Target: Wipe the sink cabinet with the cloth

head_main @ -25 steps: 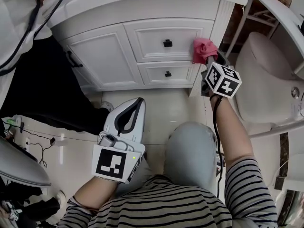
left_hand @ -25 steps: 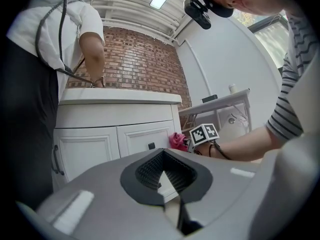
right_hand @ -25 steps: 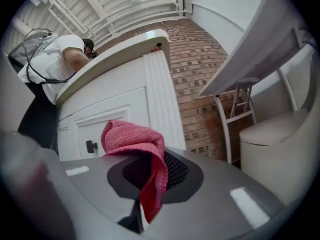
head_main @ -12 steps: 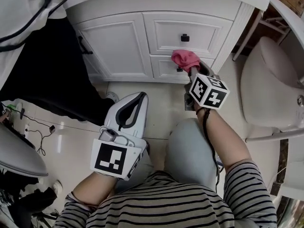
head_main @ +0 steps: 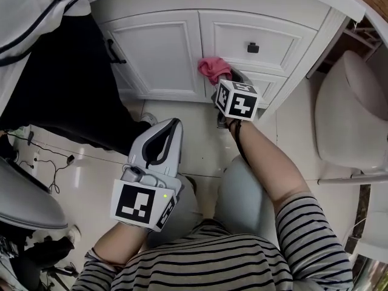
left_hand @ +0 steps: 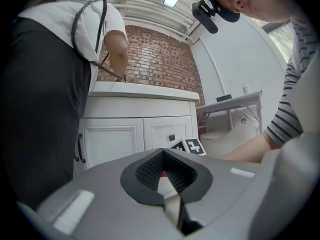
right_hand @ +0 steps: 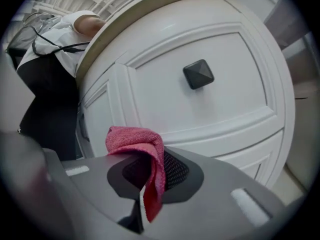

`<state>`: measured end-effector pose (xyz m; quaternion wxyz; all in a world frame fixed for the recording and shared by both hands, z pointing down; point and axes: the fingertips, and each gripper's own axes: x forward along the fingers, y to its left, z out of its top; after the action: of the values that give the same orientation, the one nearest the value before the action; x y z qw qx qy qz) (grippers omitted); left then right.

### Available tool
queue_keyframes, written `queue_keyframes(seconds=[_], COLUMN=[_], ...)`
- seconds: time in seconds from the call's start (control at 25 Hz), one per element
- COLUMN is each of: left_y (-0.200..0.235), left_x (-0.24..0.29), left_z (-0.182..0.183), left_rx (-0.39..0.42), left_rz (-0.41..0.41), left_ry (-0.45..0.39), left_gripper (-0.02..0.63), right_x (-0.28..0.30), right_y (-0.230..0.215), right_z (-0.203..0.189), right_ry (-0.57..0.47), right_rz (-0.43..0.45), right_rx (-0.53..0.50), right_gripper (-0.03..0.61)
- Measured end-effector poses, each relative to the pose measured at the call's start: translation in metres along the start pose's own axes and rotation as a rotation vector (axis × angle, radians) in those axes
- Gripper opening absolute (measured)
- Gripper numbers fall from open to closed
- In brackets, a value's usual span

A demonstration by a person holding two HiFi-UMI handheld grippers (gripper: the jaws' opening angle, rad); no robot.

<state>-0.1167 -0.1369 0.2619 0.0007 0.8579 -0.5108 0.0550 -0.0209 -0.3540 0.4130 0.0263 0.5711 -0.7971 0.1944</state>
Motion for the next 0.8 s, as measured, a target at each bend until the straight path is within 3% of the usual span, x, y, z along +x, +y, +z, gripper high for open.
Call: queue_keyframes(seconds=[0.8], left_y=[-0.071], left_x=[0.027], left_z=[0.011], left_rx=[0.063], left_rz=[-0.099], left_ry=[-0.007], left_gripper=[0.0], right_x=[-0.102], right_y=[-0.222], right_z=[0.02], right_ry=[-0.075], right_rz=[-0.366], right_rx=[0.146], right_gripper=[0.041])
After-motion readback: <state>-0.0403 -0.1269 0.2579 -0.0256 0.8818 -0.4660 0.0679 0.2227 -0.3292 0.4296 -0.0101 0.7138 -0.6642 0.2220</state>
